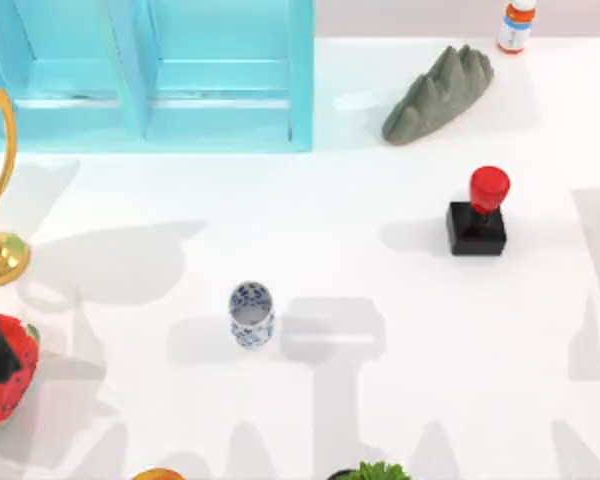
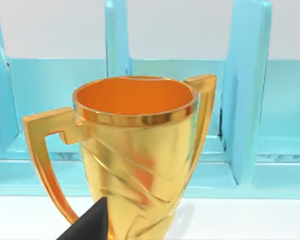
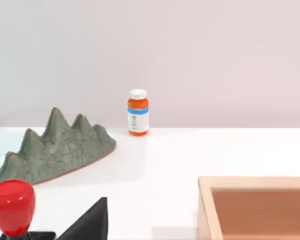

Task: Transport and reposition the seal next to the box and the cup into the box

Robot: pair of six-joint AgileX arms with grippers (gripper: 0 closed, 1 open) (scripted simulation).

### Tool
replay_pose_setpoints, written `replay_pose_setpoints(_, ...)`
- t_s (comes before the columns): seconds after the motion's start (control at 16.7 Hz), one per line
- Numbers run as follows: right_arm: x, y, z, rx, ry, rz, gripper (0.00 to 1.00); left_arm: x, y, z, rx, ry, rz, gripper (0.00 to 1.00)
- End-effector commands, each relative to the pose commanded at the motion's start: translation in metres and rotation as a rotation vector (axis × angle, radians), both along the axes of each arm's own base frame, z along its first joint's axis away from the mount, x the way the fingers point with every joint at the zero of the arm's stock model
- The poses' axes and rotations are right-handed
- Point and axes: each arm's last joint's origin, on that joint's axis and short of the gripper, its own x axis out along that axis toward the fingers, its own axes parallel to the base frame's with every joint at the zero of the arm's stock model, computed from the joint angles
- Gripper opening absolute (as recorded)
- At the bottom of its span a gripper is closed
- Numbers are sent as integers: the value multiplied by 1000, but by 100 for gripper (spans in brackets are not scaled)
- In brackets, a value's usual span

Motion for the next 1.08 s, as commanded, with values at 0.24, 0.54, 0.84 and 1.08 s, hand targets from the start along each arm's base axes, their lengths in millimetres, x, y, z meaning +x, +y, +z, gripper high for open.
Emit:
replay_pose_setpoints(0.24, 0, 0, 4, 4, 21, 2, 100, 0, 0, 0, 0, 0, 0, 100)
replay_pose_setpoints(0.54, 7, 3, 42, 34, 185, 17, 100, 0, 0, 0, 0, 0, 0, 100)
replay_pose_setpoints(0.84, 43, 11, 104, 75, 464, 39, 100, 0, 0, 0, 0, 0, 0, 100)
replay_pose_setpoints(1.08, 103, 26, 148, 99, 730, 50, 100, 0, 0, 0, 0, 0, 0, 100)
